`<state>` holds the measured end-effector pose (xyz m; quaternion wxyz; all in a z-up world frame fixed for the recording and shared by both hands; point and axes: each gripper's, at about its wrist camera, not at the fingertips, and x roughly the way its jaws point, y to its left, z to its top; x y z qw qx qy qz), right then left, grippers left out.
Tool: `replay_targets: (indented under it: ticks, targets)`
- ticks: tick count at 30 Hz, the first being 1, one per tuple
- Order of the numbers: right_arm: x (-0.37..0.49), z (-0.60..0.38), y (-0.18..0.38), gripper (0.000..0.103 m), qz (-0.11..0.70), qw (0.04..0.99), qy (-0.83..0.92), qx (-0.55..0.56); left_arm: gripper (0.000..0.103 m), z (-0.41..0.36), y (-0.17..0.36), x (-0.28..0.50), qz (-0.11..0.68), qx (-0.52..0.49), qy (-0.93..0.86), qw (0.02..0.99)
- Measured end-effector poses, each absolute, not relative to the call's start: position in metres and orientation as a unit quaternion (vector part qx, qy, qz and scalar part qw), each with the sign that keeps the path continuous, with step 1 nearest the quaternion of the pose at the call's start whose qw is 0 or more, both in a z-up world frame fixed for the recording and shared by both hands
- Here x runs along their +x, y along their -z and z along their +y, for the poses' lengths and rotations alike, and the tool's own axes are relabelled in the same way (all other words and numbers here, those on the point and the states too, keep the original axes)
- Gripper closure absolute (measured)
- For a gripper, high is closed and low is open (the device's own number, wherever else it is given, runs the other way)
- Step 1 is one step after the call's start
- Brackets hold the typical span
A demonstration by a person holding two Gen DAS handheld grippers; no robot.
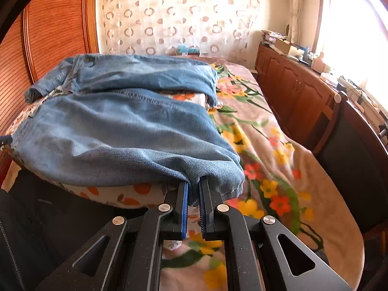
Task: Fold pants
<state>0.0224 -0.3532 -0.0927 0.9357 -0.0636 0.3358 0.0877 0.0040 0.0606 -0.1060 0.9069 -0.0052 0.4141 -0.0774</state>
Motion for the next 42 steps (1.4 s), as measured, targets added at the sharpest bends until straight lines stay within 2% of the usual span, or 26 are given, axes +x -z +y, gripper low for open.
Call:
replay_targets:
  ticks: [4,5,6,11,19,31,42]
  targets:
    - [0.022,-0.352,0.088,0.095,0.332,0.937,-0.088,-0.070,0.085,0.060,0.107,0.002,0.413,0.002,0.080,0.907]
    - [0.023,-0.352,0.087,0.095,0.332,0.937,-0.088,-0.070,0.091,0.060,0.106,0.002,0.413,0.001,0.084,0.907]
    - [0.024,-0.352,0.087,0.095,0.331,0.937,-0.088,-0.071,0.101,0.061,0.106,0.001,0.414,-0.001,0.083,0.906]
    - [0.023,-0.354,0.077,0.095,0.327,0.938,-0.092,-0.075,0.101,0.061,0.091,-0.003,0.412,-0.006,0.092,0.907]
    - [0.012,-0.361,0.038,0.096,0.298,0.944,-0.098,-0.102,0.101,0.056,0.030,-0.018,0.368,0.015,0.105,0.924]
    - [-0.029,-0.373,-0.018,0.096,0.249,0.956,-0.112,-0.107,0.101,0.056,-0.030,-0.045,0.316,0.015,0.109,0.942]
    - [0.011,-0.352,-0.034,0.096,0.209,0.963,-0.104,-0.134,0.101,0.052,-0.032,0.017,0.291,0.025,0.100,0.951]
